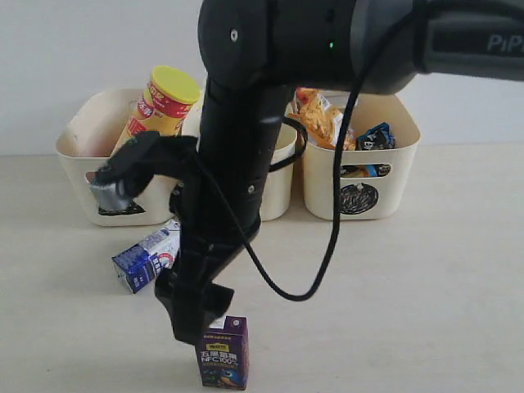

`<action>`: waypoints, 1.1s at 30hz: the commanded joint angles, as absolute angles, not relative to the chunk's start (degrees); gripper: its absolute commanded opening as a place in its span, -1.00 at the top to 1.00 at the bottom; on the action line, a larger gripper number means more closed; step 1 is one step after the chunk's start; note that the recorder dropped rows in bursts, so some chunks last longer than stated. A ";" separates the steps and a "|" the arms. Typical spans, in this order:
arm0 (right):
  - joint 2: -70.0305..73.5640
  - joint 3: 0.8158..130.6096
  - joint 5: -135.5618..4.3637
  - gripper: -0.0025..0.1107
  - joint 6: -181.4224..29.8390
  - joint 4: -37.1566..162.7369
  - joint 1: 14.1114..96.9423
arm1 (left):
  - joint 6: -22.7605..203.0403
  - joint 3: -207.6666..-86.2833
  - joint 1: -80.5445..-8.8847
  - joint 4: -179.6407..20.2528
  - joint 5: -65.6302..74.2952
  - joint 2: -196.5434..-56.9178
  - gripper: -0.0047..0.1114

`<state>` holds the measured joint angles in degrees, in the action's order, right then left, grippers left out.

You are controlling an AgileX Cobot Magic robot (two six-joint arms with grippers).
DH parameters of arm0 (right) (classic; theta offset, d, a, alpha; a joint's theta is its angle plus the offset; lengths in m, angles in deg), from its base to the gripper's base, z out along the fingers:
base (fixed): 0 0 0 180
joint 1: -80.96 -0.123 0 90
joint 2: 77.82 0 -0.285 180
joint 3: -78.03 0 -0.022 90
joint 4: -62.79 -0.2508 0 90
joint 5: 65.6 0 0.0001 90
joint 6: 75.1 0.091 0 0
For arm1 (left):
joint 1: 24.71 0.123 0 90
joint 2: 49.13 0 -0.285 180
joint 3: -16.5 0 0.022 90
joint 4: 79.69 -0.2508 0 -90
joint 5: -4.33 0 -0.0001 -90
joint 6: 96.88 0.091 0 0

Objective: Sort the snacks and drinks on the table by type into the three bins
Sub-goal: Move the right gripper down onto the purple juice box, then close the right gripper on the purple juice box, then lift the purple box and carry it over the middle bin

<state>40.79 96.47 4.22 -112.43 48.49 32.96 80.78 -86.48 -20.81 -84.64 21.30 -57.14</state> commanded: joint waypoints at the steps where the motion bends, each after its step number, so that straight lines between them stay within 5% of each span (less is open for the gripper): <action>1: 41.33 92.05 4.36 -0.60 -112.99 49.02 33.05 | 80.98 -86.28 -20.77 -84.85 21.27 -56.92 0.84; 25: 48.46 89.90 -3.66 -0.58 -116.85 48.49 33.03 | 80.98 -86.28 -20.77 -84.85 21.27 -56.92 0.84; 28: 48.57 89.90 -3.87 -0.33 -116.60 48.60 33.03 | 80.98 -86.28 -20.77 -84.85 21.27 -56.92 0.84; 31: 48.57 89.90 -3.31 0.42 -116.25 48.62 33.03 | 80.98 -86.28 -20.77 -84.85 21.27 -56.92 0.84; 32: 48.45 90.12 -2.63 0.91 -116.59 48.93 33.03 | 80.98 -86.28 -20.77 -84.85 21.27 -56.92 0.84; 33: 48.20 90.14 -2.12 0.91 -116.29 49.82 33.03 | 80.98 -86.28 -20.77 -84.85 21.27 -56.92 0.84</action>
